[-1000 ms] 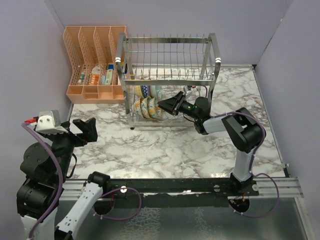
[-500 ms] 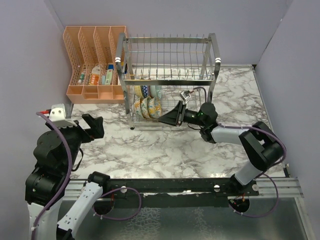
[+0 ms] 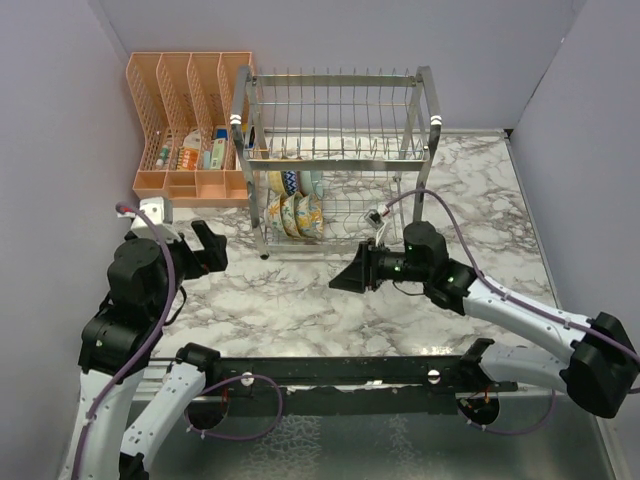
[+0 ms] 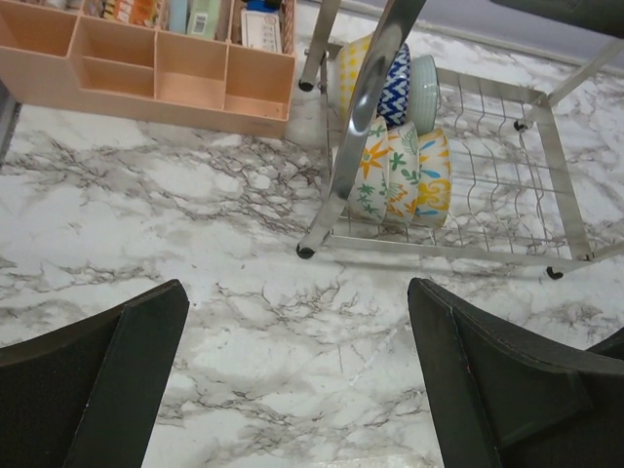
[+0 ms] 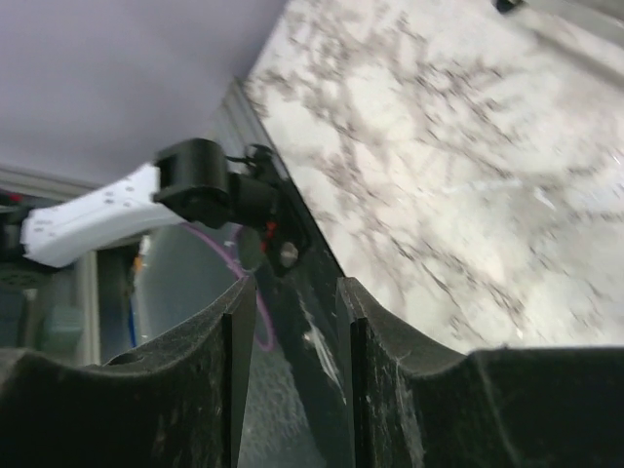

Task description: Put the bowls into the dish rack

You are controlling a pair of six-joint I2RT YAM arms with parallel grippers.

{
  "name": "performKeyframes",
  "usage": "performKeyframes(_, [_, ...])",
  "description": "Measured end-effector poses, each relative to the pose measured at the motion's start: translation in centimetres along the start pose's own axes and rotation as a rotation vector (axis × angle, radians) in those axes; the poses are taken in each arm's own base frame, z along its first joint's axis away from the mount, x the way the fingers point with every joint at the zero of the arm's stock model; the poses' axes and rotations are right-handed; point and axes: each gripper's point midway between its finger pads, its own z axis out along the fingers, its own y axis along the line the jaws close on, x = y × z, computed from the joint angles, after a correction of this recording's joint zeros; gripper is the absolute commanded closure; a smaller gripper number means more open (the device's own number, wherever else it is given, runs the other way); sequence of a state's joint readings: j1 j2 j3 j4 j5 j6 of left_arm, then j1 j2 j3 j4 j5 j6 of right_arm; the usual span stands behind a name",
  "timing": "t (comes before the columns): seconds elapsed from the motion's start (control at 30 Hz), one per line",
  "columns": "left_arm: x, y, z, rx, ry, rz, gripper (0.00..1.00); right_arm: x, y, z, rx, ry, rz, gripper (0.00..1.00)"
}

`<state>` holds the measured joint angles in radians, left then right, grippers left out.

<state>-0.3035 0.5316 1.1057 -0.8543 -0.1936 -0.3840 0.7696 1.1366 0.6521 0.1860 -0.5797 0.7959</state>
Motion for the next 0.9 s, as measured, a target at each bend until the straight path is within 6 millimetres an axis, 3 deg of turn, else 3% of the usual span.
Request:
performKeyframes(0.3, [4.3,-0.1,3.9,-0.028,0.125,-0.068,0.01,5.8,-5.6,-4.2,0.33,0.118,-0.025,0.63])
performKeyframes(0.63, [6.2,2.3,5.7,-0.197,0.139,-0.176,0.01,8.0,-7.5,-8.5,0.523,0.161,-0.048,0.63])
performKeyframes(0.9, [7.7,3.9,7.0,-0.314,0.175,-0.189,0.01,7.2,-8.0,-11.5,0.662,0.094,-0.018,0.6])
